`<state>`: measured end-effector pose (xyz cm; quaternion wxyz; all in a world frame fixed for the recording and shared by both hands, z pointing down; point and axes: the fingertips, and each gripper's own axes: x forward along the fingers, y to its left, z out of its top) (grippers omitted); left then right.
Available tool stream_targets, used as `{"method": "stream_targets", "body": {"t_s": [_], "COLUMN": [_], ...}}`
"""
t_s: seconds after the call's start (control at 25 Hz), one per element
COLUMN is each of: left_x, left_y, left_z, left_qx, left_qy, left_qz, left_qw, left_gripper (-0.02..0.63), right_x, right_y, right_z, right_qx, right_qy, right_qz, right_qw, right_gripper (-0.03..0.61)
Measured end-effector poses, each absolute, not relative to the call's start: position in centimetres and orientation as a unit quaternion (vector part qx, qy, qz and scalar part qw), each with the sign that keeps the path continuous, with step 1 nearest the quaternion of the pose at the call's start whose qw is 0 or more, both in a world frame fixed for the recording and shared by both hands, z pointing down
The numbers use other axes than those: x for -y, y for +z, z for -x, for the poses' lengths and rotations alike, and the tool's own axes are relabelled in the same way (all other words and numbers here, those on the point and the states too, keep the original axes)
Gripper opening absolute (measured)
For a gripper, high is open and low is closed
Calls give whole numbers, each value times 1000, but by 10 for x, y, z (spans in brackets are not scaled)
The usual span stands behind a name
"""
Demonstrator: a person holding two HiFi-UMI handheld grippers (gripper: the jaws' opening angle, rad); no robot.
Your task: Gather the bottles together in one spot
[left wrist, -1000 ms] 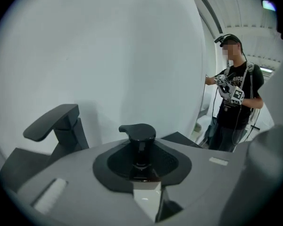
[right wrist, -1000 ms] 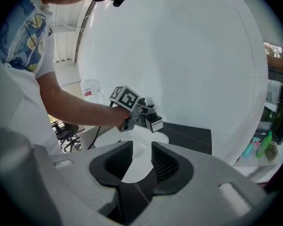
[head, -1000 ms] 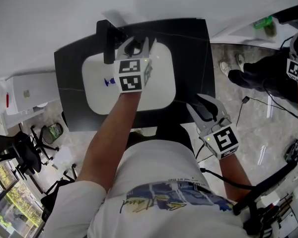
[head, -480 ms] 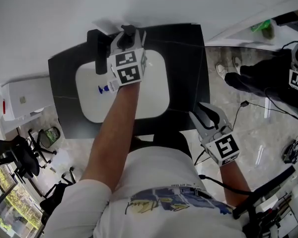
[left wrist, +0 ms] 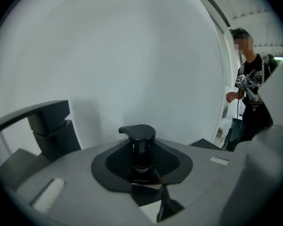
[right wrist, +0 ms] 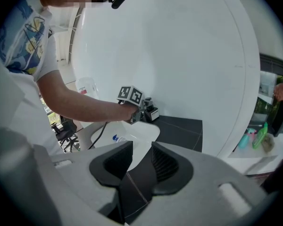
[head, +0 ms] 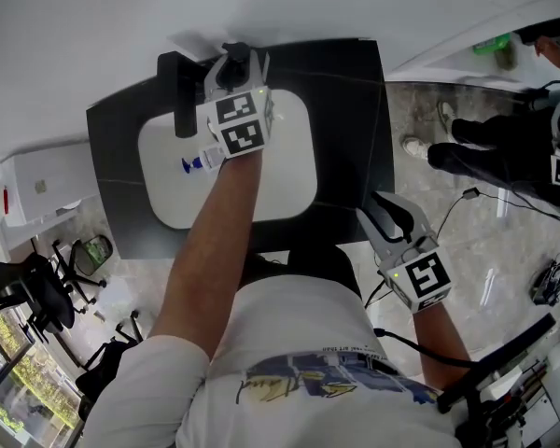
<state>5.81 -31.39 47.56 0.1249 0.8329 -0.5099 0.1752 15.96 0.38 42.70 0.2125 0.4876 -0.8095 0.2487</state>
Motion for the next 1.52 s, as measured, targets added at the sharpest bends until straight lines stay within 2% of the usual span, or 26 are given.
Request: {"method": "stream_targets", "body": {"t_s": [0.12,0.24,0.8,1.16,1.52], "left_x": [312,308,233,163,154], "left_y": [481,481,484,524,567], "left_z": [-61,-59,-42,16,114], "left_qx": [499,495,446,443,530], "left_qy": [178,183,196,208,191], "left_qz": [-839,-841,-865,-841,-746], "left_qw": [126,121,122,229,354], "left_gripper": [197,222,224,213,207], "right_x": [-4,-5,-6,-10,-10], "right_y": [429,428,416,412,412], "right_z": [-158,-156,-118,-71,-35], "right_qx": [809,811,823,836,847], "right_qy": [251,251,236,225,222], "right_qz": [-487,-489,-473,-453,-431], "right_qw": [210,203,208,211,218], "right_gripper": [121,121,121,121,121]}}
